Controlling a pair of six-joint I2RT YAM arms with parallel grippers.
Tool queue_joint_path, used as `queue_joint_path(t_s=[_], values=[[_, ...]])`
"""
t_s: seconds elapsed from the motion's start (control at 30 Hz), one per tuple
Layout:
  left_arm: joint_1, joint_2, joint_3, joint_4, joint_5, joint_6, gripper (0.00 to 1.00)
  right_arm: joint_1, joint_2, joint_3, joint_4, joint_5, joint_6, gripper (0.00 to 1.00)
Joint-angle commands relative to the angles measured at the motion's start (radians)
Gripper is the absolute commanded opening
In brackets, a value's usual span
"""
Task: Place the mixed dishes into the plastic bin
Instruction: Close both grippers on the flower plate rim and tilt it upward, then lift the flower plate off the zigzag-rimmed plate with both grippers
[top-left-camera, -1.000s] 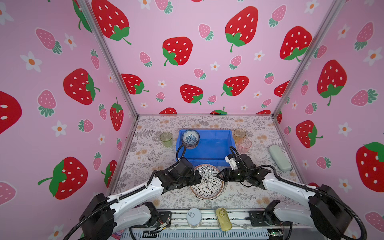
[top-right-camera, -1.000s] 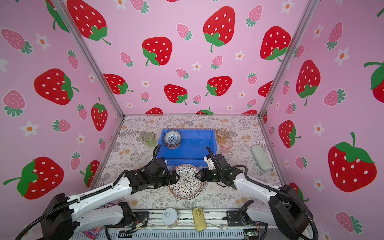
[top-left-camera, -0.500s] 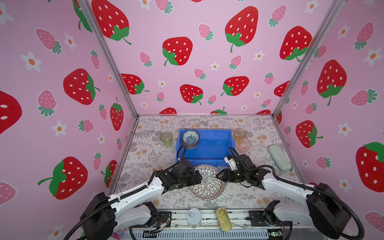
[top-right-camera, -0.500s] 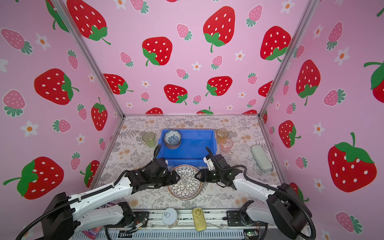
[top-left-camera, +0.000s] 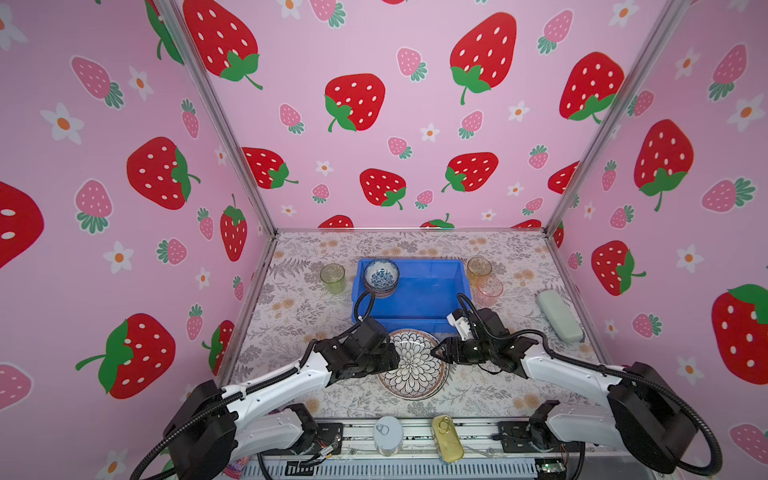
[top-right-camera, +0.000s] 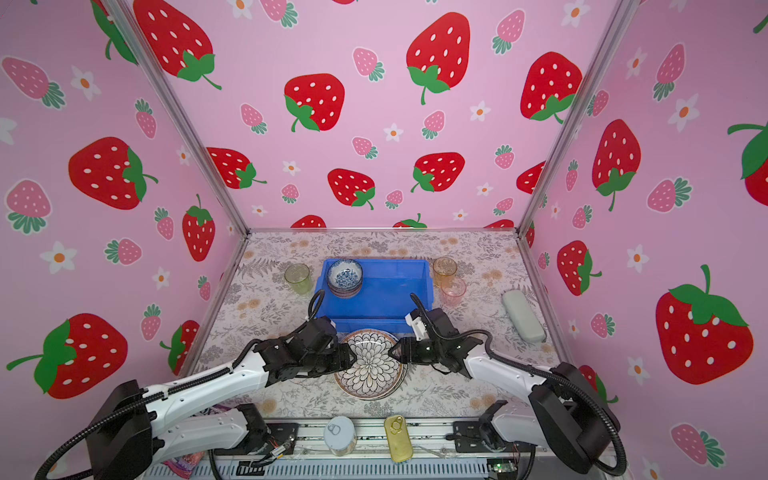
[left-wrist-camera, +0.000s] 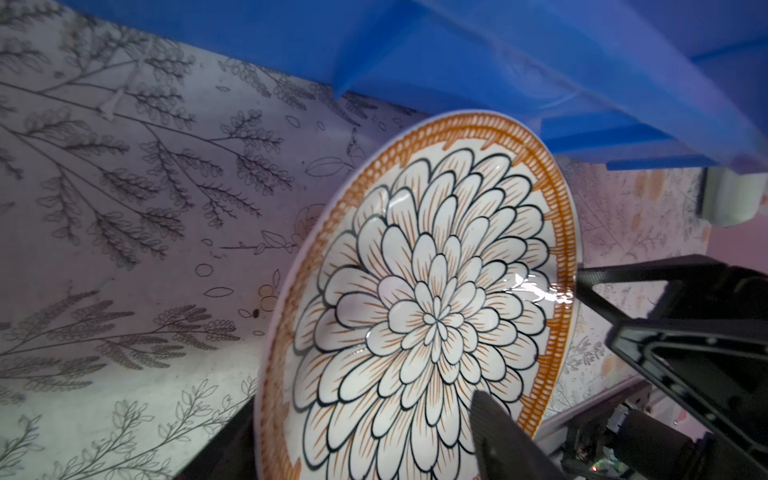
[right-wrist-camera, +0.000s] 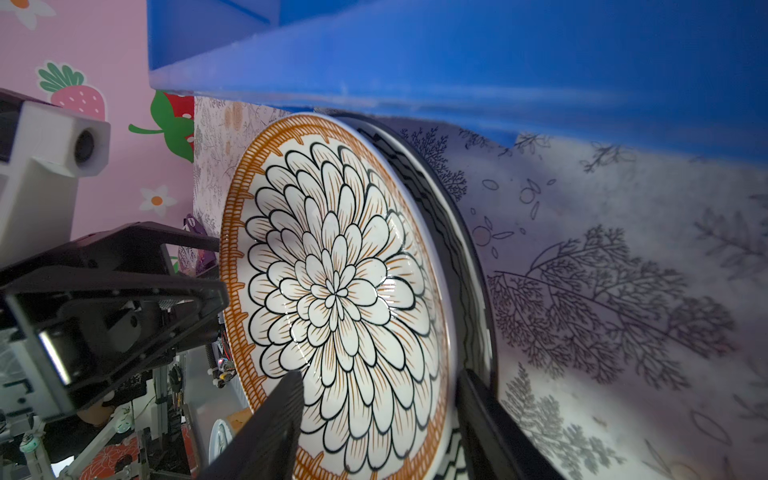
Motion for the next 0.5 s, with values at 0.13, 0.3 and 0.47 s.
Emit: queue_joint_path(t_s=[0.13, 0.3, 0.47], values=[[-0.006, 0.002, 0.024, 0.029, 0.015, -0.001, 0.51, 0.008, 0.022, -0.007, 0.02, -0.042, 0.01, 0.61], [-0.006, -0.007, 0.024, 0.018, 0.008, -0.004, 0.33, 0.008, 0.024, -0.008, 0.018, -0.035, 0.006, 0.61], [-0.006, -0.013, 0.027, 0.017, 0.003, -0.001, 0.22, 0.008, 0.022, -0.005, 0.018, -0.031, 0.005, 0.61]])
